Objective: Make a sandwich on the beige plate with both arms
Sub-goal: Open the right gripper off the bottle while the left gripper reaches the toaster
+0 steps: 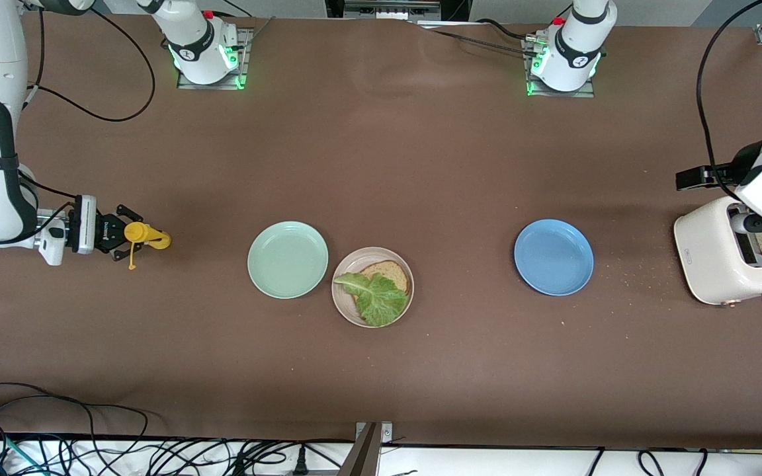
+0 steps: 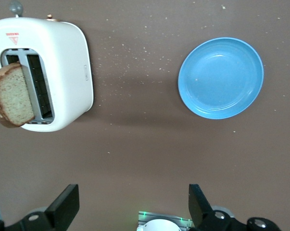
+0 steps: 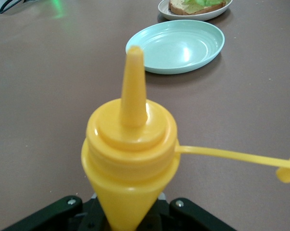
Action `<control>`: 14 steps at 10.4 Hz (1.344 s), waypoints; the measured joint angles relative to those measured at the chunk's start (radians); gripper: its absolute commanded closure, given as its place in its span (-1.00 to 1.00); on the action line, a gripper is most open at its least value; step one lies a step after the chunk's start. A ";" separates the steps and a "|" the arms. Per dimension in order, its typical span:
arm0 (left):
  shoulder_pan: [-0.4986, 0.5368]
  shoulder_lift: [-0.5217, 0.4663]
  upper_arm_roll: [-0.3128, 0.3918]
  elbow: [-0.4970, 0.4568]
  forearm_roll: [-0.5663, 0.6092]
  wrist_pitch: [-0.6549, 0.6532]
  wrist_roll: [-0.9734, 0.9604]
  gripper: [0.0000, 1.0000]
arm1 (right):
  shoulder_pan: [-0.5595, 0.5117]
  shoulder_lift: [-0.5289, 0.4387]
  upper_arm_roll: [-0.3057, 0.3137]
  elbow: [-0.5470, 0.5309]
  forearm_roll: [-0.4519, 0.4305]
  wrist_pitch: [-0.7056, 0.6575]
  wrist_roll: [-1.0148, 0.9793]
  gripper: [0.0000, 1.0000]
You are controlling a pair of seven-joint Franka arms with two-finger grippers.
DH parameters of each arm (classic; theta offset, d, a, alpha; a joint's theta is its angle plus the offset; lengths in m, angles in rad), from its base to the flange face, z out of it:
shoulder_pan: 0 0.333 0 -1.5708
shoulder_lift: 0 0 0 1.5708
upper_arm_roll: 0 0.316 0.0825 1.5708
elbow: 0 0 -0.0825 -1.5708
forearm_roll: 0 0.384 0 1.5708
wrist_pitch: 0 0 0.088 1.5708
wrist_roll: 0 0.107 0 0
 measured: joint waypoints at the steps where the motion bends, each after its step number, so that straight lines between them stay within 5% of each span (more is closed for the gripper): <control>1: 0.022 0.002 0.001 0.000 0.038 0.000 0.037 -1.00 | -0.013 0.017 0.002 -0.001 0.028 -0.006 -0.033 1.00; 2: 0.047 0.007 0.001 -0.001 0.080 0.000 0.078 -1.00 | -0.020 0.029 0.002 -0.001 0.048 -0.017 -0.055 0.73; 4: 0.100 0.030 0.003 -0.001 0.119 0.019 0.142 -1.00 | -0.022 0.029 0.006 0.000 0.052 -0.019 -0.064 -0.40; 6: 0.154 0.064 0.003 -0.004 0.122 0.066 0.194 -1.00 | -0.022 0.029 0.009 0.002 0.053 -0.019 -0.064 -0.71; 9: 0.268 0.129 0.005 -0.015 0.122 0.197 0.312 -1.00 | -0.022 0.028 0.009 0.017 0.054 -0.018 -0.064 -0.90; 14: 0.380 0.165 0.004 -0.146 0.122 0.405 0.334 -0.89 | -0.098 0.029 0.003 0.040 0.010 -0.016 -0.064 -1.00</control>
